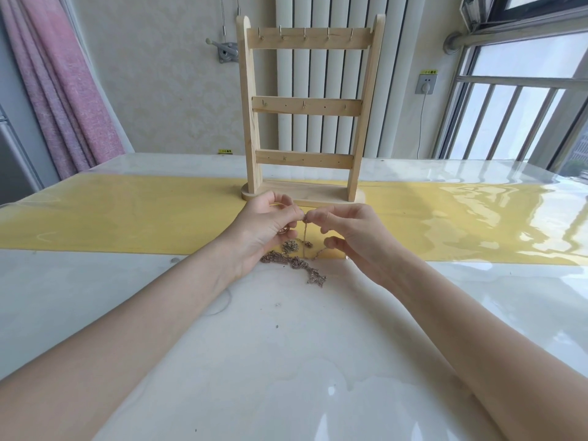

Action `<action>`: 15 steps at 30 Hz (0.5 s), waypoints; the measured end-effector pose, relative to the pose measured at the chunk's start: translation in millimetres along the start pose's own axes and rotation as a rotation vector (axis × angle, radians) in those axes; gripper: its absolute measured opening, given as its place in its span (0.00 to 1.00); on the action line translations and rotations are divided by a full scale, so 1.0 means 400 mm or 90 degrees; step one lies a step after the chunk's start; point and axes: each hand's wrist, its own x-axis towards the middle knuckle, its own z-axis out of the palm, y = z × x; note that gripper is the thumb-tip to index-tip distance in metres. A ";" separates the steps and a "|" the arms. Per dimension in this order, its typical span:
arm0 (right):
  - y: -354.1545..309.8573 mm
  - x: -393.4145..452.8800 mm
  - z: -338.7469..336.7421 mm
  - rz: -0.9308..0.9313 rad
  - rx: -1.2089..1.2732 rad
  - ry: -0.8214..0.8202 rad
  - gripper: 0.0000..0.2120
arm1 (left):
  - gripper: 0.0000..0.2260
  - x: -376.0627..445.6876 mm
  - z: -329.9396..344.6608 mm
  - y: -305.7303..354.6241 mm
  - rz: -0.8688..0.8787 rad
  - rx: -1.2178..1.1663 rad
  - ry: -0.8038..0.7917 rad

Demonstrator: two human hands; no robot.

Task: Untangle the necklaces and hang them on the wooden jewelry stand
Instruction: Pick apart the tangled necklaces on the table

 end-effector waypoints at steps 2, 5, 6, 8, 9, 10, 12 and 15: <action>-0.001 -0.002 0.001 0.001 -0.015 0.001 0.04 | 0.10 -0.002 -0.002 -0.003 0.024 0.051 -0.008; -0.001 -0.001 0.000 -0.001 -0.038 -0.001 0.05 | 0.10 -0.002 -0.004 -0.008 0.047 0.126 -0.003; -0.001 0.001 -0.001 -0.002 -0.045 0.000 0.06 | 0.10 -0.002 -0.003 -0.009 0.057 0.149 0.000; -0.001 0.002 -0.002 -0.004 -0.062 0.001 0.09 | 0.10 -0.004 -0.002 -0.009 0.085 0.191 0.003; 0.000 0.003 -0.003 -0.005 -0.071 -0.001 0.10 | 0.10 -0.005 -0.001 -0.009 0.097 0.204 -0.001; 0.002 0.003 -0.002 -0.006 -0.080 -0.005 0.11 | 0.11 -0.006 0.000 -0.008 0.106 0.217 -0.007; 0.003 0.003 -0.002 -0.005 -0.103 -0.019 0.11 | 0.11 -0.008 0.002 -0.010 0.109 0.244 -0.020; 0.001 0.001 0.000 -0.001 -0.105 -0.040 0.11 | 0.10 -0.013 0.006 -0.012 0.058 0.185 -0.043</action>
